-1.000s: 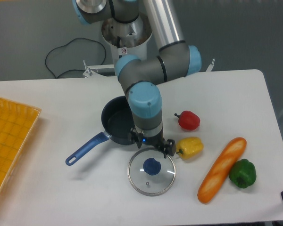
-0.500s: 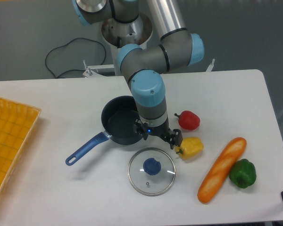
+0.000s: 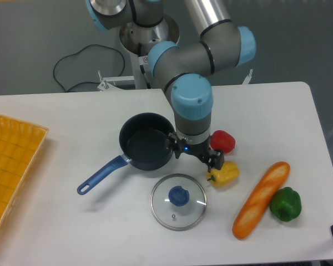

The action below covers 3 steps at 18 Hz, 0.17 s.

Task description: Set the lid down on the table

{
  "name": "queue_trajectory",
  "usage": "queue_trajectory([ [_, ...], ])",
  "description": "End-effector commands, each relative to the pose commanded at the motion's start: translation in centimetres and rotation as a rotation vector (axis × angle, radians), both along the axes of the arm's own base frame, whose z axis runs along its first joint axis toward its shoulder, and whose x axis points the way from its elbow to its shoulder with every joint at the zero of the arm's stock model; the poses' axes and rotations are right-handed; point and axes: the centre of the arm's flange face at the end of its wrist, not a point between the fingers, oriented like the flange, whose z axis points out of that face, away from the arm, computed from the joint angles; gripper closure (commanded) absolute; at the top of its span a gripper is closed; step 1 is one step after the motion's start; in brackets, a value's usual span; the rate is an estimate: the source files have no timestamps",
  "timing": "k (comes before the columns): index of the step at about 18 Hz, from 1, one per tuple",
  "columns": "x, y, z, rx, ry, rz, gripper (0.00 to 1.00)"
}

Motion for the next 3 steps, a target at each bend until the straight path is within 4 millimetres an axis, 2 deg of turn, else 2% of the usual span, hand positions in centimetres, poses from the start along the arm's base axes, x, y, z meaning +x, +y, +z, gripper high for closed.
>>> queue_trajectory([
  [3,-0.20,-0.21,0.10,0.001,0.001,0.005,0.00],
])
